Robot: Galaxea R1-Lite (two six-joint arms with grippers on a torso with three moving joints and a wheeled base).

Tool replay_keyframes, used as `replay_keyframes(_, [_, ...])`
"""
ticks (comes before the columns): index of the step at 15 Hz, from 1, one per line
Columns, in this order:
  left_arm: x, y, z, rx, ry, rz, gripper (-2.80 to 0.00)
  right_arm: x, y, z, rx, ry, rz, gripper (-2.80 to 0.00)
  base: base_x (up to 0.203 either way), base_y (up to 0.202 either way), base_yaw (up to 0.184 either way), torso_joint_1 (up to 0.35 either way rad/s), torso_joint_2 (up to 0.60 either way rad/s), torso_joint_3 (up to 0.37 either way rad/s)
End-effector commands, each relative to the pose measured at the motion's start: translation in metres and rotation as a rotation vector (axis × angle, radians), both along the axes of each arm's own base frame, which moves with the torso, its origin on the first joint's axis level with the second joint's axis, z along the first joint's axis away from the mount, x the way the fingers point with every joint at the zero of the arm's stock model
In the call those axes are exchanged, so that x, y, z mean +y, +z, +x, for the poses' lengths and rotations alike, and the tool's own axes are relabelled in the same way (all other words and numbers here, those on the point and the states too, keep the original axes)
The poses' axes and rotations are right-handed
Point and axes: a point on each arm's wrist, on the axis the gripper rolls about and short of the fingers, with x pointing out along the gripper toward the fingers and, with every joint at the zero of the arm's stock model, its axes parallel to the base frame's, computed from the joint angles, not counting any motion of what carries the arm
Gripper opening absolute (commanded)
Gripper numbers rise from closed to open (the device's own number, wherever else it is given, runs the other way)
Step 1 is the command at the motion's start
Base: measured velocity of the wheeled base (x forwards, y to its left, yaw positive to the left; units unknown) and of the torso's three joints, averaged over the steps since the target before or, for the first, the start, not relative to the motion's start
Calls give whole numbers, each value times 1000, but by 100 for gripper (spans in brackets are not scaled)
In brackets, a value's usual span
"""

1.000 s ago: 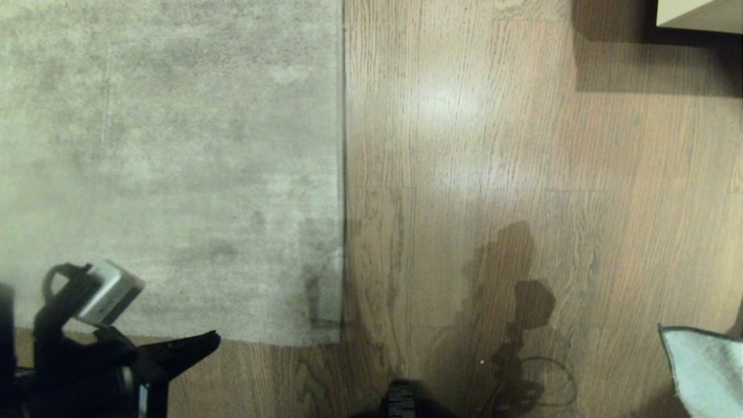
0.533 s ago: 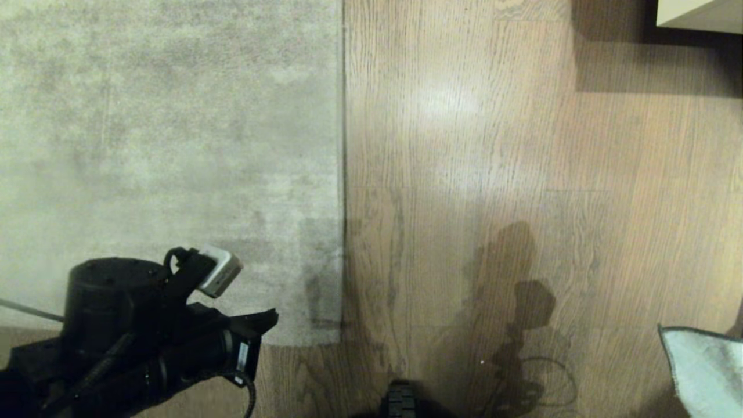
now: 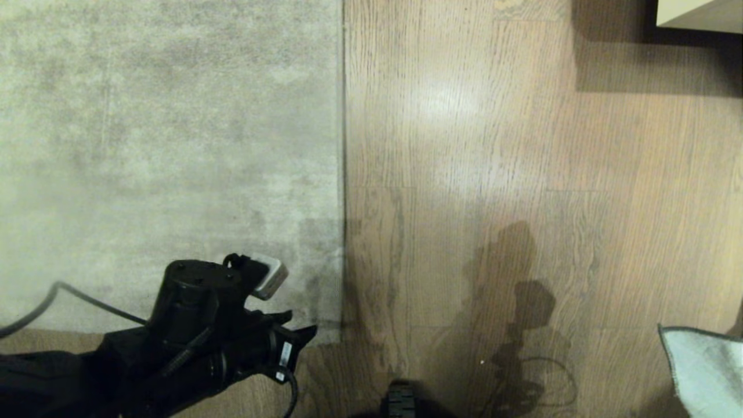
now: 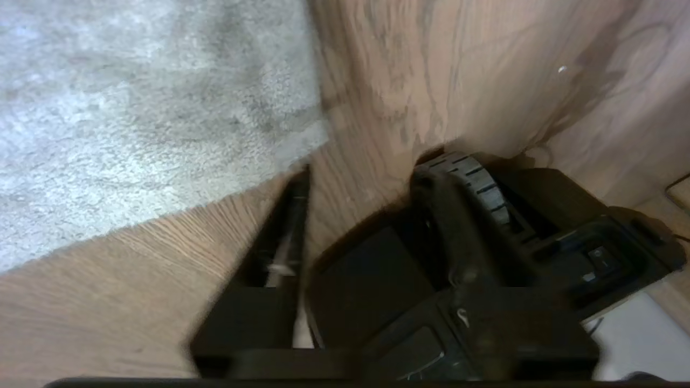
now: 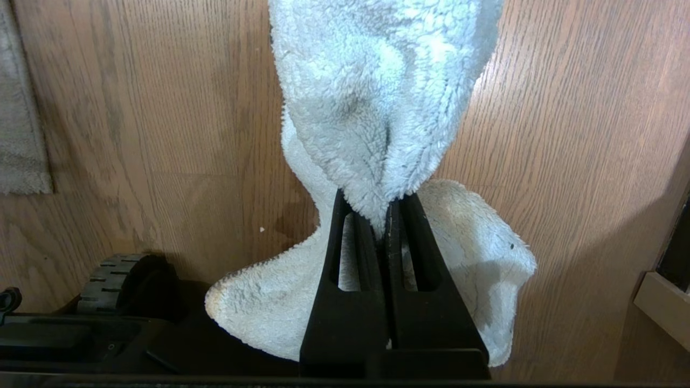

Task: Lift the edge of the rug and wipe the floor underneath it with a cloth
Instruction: Lift up the carpet

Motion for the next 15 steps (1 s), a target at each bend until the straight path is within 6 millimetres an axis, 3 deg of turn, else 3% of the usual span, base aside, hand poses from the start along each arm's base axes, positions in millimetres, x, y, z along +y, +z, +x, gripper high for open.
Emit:
replay_keyframes(1, [-11,-9,10,-4,45,61,0,0,0,0,0,1,-1,-280,0,0,0,0,0,0])
replay_keyframes(9, [-50,-36,49,-110,301,287,0,0,0,0,0,1,0,-280,0,0,0,0,0,0])
replay_keyframes(15, [-73,-41,84,-164,377,287,0,0,0,0,0,1,0,-280,0,0,0,0,0,0])
